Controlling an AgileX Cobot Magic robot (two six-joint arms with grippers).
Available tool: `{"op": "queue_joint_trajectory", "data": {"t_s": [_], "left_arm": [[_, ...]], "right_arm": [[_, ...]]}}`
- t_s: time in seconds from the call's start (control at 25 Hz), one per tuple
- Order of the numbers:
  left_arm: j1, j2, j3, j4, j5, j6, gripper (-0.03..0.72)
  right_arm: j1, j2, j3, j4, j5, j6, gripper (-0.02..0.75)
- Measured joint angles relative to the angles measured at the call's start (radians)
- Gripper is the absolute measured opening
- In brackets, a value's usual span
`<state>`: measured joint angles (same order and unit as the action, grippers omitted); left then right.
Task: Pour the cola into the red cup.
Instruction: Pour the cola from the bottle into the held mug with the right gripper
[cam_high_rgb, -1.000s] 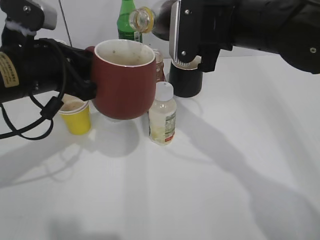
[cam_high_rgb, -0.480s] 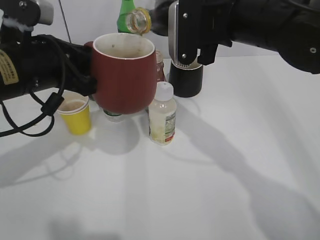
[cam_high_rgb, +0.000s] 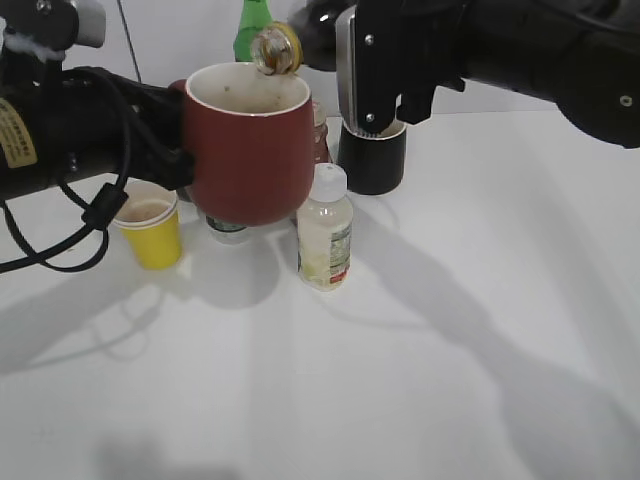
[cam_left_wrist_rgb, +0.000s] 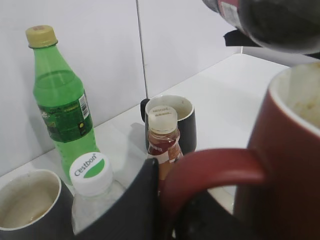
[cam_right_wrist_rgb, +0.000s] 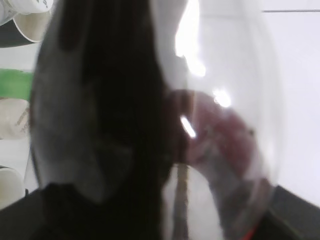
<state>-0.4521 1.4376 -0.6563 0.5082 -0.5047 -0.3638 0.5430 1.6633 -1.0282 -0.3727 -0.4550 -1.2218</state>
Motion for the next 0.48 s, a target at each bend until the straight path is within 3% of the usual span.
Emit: {"op": "queue_joint_trajectory", "data": {"t_s": [0.48], "left_arm": [[0.000,0.000,0.000,0.000,0.000,0.000,0.054]], "right_arm": [[0.000,0.000,0.000,-0.001,-0.023,-0.014,0.474]]}}
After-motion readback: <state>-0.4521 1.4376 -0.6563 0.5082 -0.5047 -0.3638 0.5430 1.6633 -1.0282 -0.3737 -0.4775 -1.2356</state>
